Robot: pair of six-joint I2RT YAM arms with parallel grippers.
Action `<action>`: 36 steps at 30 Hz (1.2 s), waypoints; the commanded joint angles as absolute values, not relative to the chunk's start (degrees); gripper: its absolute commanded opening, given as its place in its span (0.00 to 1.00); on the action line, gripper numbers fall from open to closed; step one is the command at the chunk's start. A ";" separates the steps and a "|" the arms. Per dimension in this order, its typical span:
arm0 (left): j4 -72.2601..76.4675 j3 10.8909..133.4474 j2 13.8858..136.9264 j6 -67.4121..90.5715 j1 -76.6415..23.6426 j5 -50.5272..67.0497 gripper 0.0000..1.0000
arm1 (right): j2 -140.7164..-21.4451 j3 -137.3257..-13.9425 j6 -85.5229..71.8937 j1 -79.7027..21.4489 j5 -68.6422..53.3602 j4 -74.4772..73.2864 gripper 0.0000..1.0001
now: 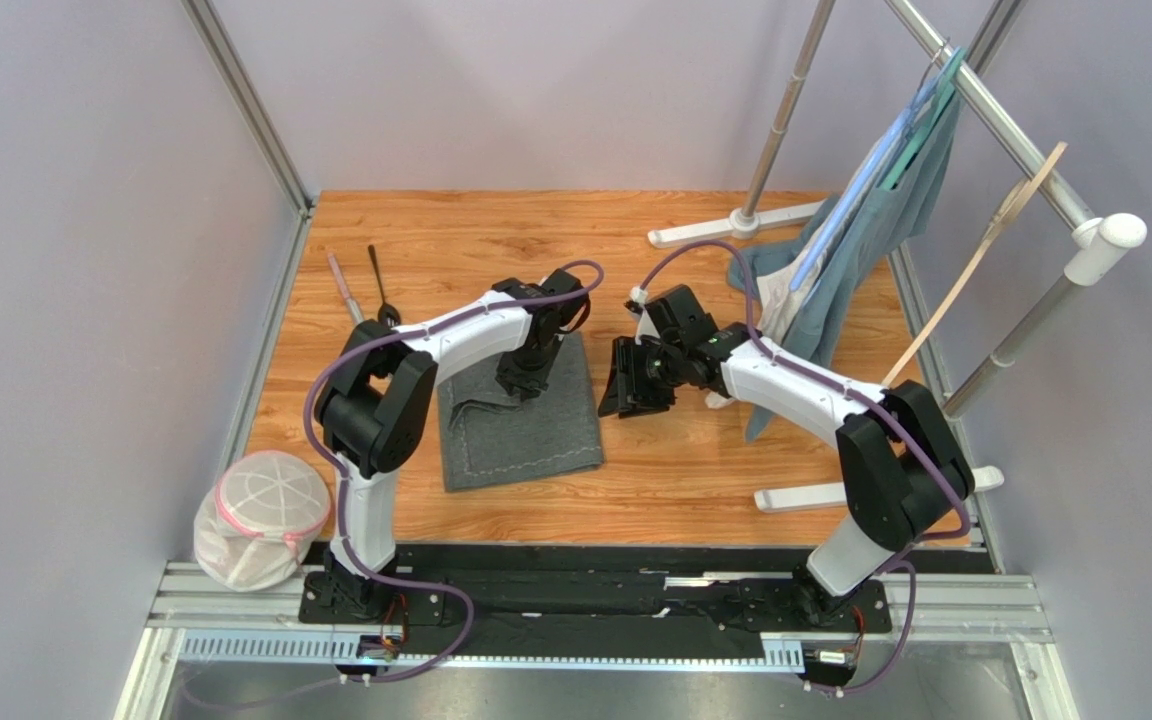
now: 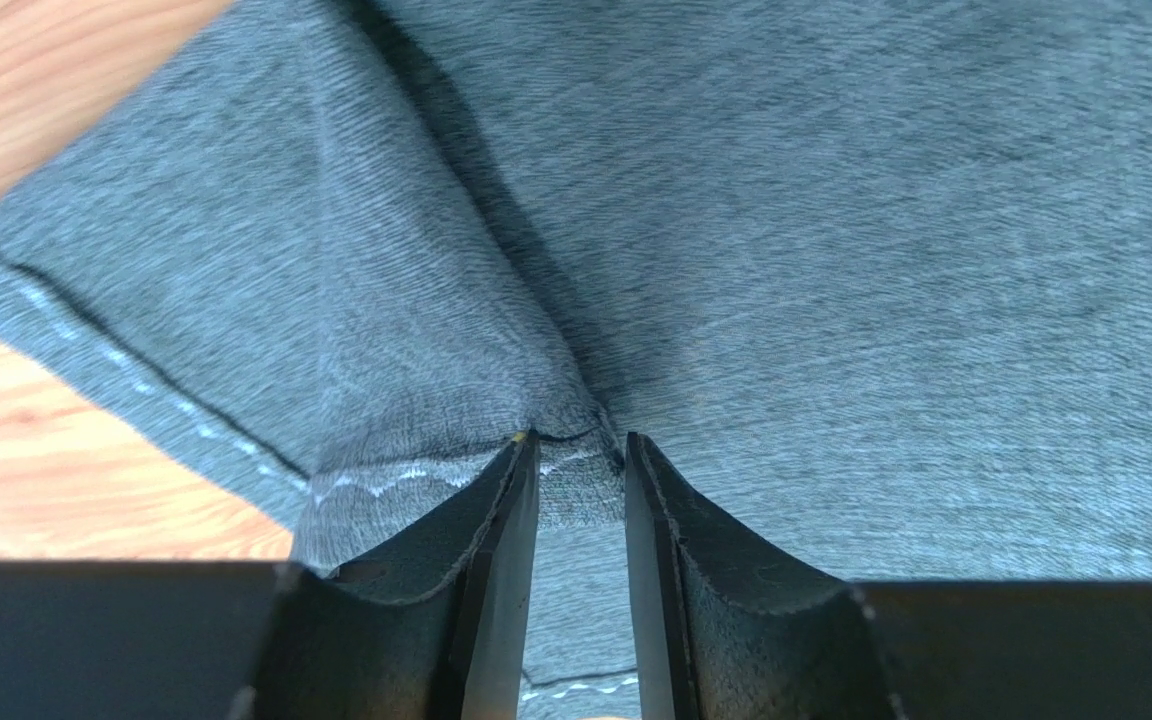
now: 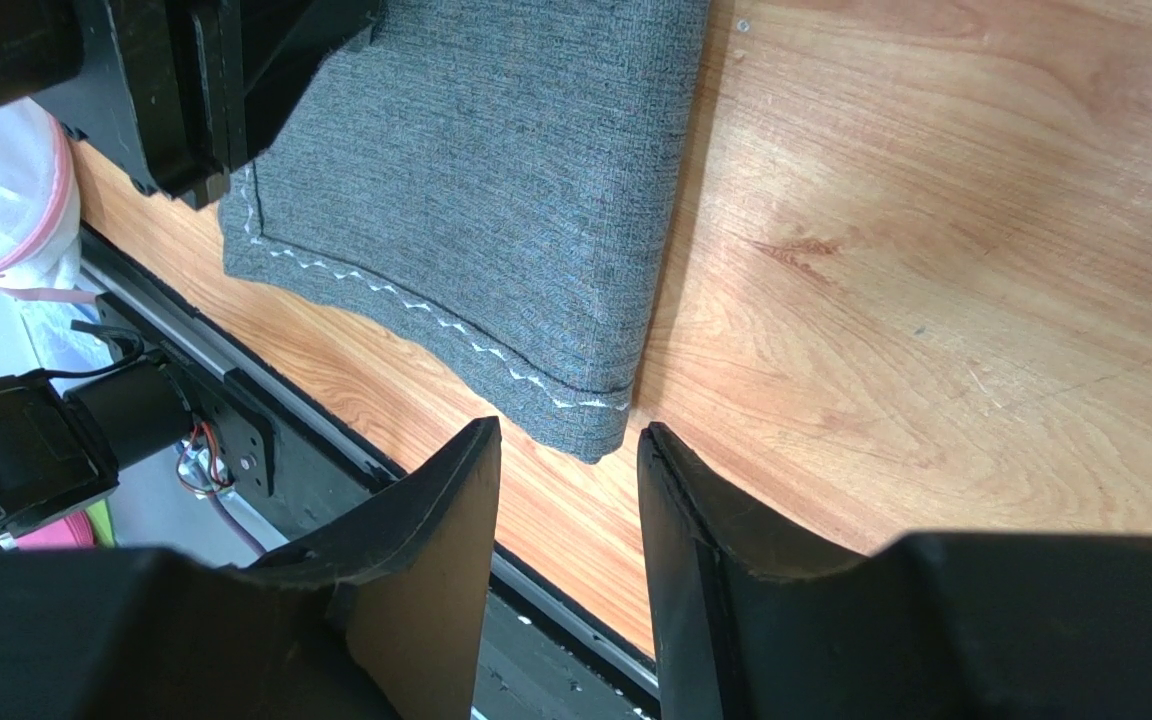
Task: Fold the napkin into a case and place the utensils inside
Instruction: Smooth out the square-folded napkin at the center of the board.
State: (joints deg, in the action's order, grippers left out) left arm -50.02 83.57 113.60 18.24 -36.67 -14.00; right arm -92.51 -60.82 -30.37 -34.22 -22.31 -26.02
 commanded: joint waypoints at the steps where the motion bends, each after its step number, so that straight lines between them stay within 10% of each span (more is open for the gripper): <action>1: -52.03 86.22 113.47 19.51 -36.83 -18.28 0.38 | -89.74 -60.12 -30.41 -34.01 -23.55 -22.68 0.43; 18: -53.70 84.81 104.94 10.47 -22.07 -21.01 0.08 | -92.10 -60.29 -33.13 -36.03 -27.68 -18.55 0.42; 29: -58.89 91.59 106.71 11.33 -17.93 -23.02 0.78 | -96.59 -61.52 -32.17 -37.09 -29.35 -18.10 0.45; 36: -46.26 71.86 90.71 20.11 -18.02 -0.94 0.51 | -100.10 -65.12 -31.81 -40.60 -29.80 -17.41 0.27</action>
